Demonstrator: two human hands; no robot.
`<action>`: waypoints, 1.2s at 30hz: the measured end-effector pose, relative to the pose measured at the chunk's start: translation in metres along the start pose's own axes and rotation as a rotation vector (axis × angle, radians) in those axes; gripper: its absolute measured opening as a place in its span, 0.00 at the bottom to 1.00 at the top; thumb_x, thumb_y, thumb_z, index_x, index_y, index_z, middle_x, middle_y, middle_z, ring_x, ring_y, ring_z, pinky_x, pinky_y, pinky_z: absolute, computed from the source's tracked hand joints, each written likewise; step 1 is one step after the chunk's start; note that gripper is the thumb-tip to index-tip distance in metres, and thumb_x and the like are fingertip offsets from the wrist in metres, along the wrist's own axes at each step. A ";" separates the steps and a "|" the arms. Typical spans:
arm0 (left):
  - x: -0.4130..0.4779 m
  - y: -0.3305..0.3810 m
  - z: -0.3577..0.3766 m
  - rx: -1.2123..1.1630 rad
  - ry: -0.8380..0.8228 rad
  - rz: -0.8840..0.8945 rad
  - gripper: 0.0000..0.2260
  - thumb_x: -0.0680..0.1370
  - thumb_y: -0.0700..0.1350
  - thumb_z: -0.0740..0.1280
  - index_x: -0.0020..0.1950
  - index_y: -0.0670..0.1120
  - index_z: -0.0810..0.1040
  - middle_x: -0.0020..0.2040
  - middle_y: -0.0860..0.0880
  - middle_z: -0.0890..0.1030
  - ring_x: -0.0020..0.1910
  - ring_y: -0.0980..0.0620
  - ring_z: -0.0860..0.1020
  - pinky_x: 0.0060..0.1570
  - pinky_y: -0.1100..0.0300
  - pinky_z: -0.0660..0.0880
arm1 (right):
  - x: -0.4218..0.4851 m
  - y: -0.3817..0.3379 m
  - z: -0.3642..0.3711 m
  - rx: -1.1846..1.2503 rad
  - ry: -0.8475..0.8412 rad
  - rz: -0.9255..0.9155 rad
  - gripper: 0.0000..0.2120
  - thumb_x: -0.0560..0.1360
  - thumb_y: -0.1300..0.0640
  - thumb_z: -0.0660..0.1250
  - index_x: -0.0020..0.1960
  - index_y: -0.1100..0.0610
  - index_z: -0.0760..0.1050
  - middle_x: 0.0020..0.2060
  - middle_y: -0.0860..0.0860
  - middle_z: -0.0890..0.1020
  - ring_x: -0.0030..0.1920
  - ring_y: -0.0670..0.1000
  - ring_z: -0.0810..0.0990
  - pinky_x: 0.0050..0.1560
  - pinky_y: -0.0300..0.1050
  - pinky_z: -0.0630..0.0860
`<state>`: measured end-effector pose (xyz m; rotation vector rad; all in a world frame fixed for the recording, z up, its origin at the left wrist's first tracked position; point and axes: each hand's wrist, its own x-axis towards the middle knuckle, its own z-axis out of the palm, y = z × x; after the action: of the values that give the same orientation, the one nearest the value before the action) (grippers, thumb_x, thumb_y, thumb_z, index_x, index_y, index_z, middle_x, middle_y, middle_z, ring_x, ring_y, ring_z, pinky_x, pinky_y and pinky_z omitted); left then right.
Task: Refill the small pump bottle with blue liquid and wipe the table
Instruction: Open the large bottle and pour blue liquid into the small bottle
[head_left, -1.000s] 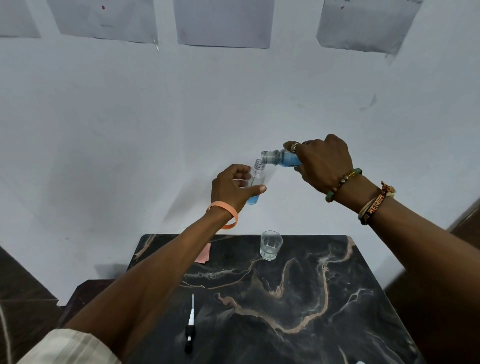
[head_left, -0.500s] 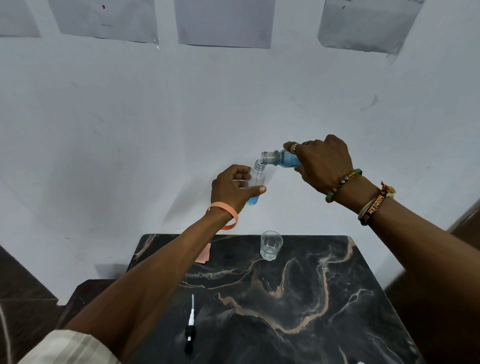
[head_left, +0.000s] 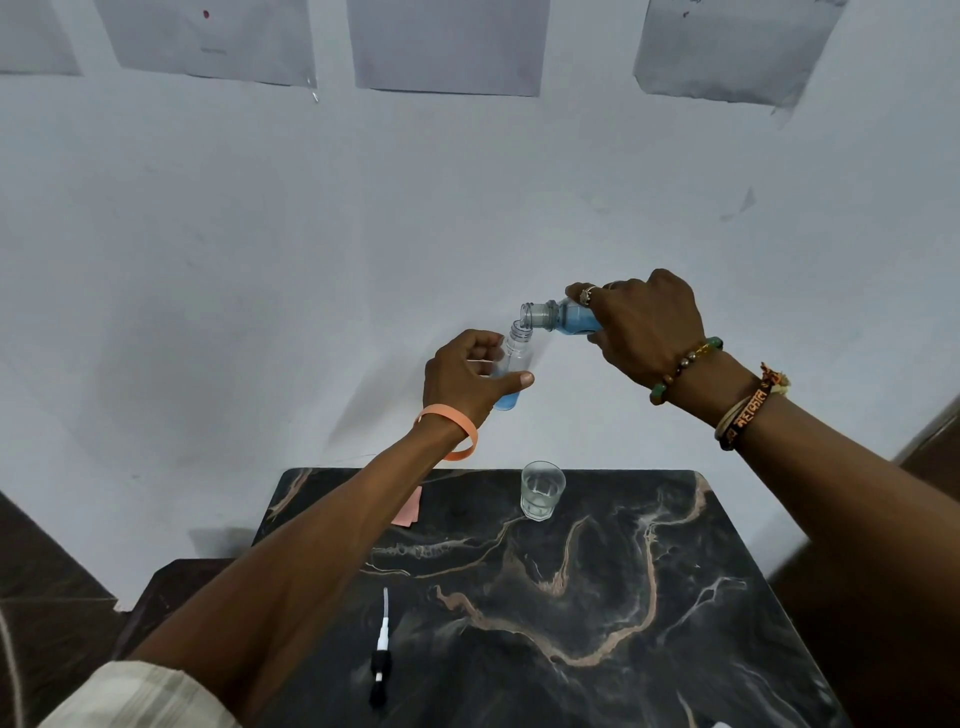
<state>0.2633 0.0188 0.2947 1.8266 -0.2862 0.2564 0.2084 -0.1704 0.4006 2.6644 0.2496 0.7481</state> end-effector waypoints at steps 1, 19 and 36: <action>0.000 0.000 0.000 0.002 -0.001 0.001 0.24 0.64 0.52 0.80 0.56 0.49 0.78 0.49 0.53 0.81 0.47 0.51 0.80 0.42 0.69 0.75 | 0.000 0.000 0.000 0.000 0.000 0.000 0.22 0.76 0.53 0.65 0.69 0.48 0.68 0.51 0.51 0.82 0.48 0.59 0.80 0.46 0.48 0.65; 0.000 -0.001 -0.004 -0.023 -0.008 0.004 0.22 0.63 0.53 0.80 0.52 0.54 0.76 0.47 0.56 0.80 0.45 0.53 0.80 0.38 0.72 0.73 | -0.001 0.000 -0.001 -0.004 0.015 -0.006 0.22 0.76 0.53 0.66 0.69 0.48 0.69 0.50 0.52 0.83 0.46 0.59 0.80 0.46 0.47 0.65; 0.001 -0.001 -0.002 -0.016 -0.012 0.010 0.21 0.64 0.53 0.79 0.52 0.54 0.75 0.48 0.55 0.80 0.46 0.53 0.80 0.39 0.72 0.73 | -0.002 0.002 -0.001 -0.017 0.012 -0.004 0.22 0.76 0.53 0.66 0.69 0.48 0.69 0.50 0.52 0.83 0.47 0.59 0.80 0.47 0.48 0.66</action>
<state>0.2642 0.0208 0.2946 1.8123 -0.3045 0.2497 0.2067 -0.1721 0.4013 2.6438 0.2512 0.7611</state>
